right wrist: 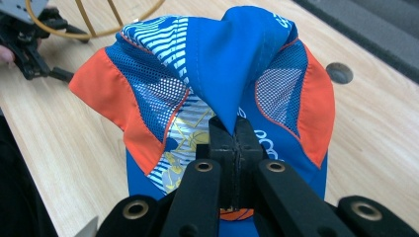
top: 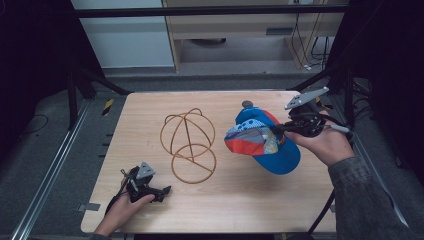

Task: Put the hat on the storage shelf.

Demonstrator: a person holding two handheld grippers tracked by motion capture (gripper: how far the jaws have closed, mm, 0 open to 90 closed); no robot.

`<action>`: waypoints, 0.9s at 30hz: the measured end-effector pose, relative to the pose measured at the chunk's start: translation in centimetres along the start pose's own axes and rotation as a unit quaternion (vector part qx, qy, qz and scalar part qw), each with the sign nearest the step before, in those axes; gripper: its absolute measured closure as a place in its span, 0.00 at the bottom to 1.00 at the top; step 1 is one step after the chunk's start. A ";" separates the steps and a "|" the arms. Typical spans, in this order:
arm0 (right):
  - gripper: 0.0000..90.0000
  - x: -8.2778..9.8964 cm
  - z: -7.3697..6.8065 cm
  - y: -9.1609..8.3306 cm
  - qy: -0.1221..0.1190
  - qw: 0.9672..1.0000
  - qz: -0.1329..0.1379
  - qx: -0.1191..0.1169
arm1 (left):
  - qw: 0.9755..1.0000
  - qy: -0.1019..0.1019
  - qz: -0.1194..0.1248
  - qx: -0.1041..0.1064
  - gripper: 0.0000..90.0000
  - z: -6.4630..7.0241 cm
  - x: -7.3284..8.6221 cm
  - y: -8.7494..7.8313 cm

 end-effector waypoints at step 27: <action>1.00 -7.9 -0.8 -4.4 -0.026 0.996 0.075 0.050 | 1.000 -0.003 0.002 -0.002 0.00 0.0 0.0 0.0</action>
Point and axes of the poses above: each handheld gripper's, and its own axes: y roughly forward along the jaws, x roughly out of its underside, z roughly to its right, the point moved 9 cm from there along y, roughly forward along the jaws, and after that the axes turned 5 degrees about -y, right-handed, at the moved point
